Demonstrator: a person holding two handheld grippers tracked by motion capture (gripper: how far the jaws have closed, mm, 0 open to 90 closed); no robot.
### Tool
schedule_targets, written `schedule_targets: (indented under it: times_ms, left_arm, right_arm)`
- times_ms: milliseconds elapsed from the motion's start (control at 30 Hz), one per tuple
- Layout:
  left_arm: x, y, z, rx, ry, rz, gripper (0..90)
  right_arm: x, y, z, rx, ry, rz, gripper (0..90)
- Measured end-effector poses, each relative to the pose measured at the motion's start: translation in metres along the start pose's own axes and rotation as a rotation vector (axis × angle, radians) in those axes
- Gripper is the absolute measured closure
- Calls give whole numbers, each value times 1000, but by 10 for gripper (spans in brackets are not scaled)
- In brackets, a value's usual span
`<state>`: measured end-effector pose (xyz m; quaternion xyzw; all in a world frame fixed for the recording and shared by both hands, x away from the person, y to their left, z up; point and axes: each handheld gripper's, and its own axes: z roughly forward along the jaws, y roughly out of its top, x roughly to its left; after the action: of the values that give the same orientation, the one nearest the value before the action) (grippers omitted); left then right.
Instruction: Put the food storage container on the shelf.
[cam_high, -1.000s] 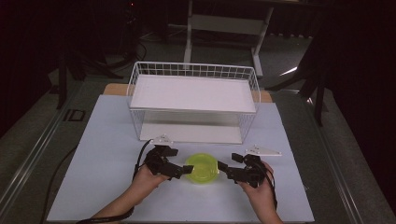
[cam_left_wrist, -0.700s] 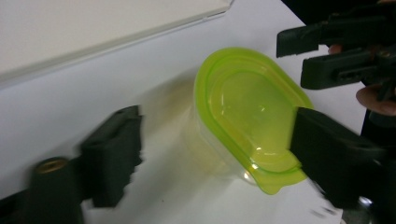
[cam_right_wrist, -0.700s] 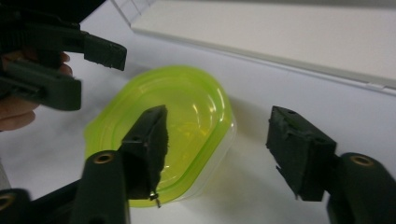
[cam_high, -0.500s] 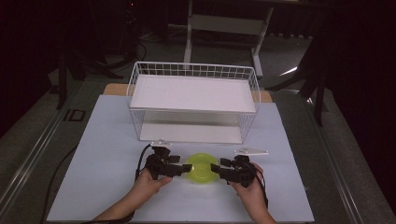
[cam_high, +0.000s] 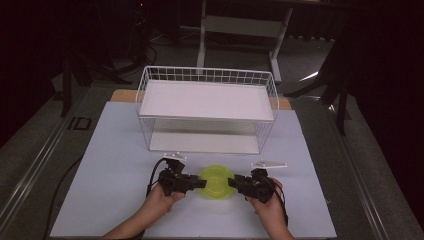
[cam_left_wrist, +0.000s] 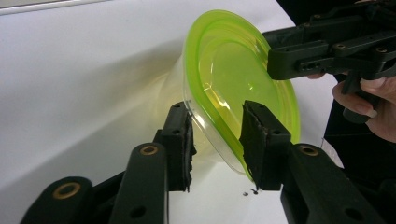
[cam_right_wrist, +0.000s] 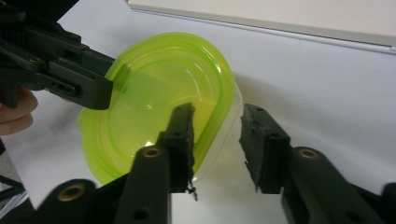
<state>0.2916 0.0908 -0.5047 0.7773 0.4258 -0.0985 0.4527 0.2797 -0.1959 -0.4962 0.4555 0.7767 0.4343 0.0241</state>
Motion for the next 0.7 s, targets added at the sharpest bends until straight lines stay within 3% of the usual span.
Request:
schedule_targets:
  times_ms: [200,367,433,600,700]
  left_arm:
    - [-9,-3,-4,-9,13,-8,731]
    - [-15,-7,-10,-3,18,-52,784]
    - [-19,-8,-11,1,43,-20,825]
    - [-19,-6,-15,-2,47,-17,827]
    - [-18,-3,-19,-30,45,2,829]
  right_arm:
    - [5,-2,-6,1,7,39,728]
    - [9,-3,-10,2,33,59,771]
    - [12,-5,-12,3,27,57,796]
    - [15,-5,-12,1,14,50,797]
    - [17,3,-12,-15,13,41,797]
